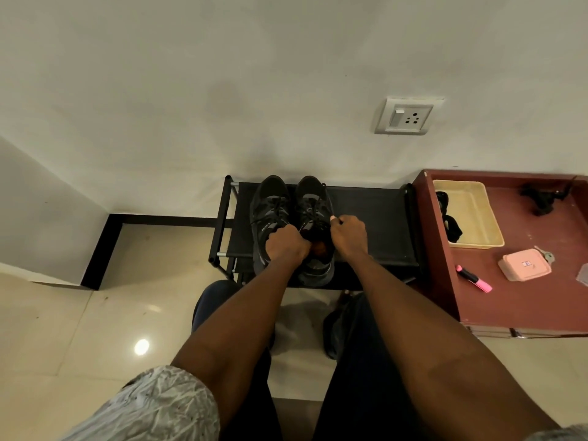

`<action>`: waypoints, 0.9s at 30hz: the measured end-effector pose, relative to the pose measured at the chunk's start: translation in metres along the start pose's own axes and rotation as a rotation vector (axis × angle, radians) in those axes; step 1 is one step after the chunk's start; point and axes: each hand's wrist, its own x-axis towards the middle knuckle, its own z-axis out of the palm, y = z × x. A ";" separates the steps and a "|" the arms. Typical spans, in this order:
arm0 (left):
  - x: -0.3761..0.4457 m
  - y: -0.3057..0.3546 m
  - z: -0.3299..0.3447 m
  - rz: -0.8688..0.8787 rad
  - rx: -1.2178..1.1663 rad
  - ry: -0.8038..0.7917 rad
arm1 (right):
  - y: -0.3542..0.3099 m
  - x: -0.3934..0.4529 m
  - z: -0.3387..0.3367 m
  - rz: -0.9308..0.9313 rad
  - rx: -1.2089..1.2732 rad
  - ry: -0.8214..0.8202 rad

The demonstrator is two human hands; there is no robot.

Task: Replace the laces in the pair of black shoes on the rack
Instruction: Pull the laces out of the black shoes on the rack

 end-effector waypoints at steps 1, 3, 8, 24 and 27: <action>-0.001 -0.001 0.001 0.021 0.021 0.010 | 0.000 -0.002 -0.002 0.000 0.008 0.000; -0.002 0.000 0.000 0.046 0.022 0.016 | 0.000 -0.004 -0.006 0.000 0.005 0.008; -0.003 -0.011 -0.022 0.126 0.120 -0.034 | -0.006 -0.008 -0.028 -0.054 -0.082 0.054; 0.083 0.045 -0.102 1.138 1.147 -0.031 | 0.007 -0.007 -0.026 -0.058 -0.024 -0.054; 0.111 0.063 -0.089 1.148 1.174 -0.083 | 0.020 0.001 -0.012 -0.031 0.092 -0.059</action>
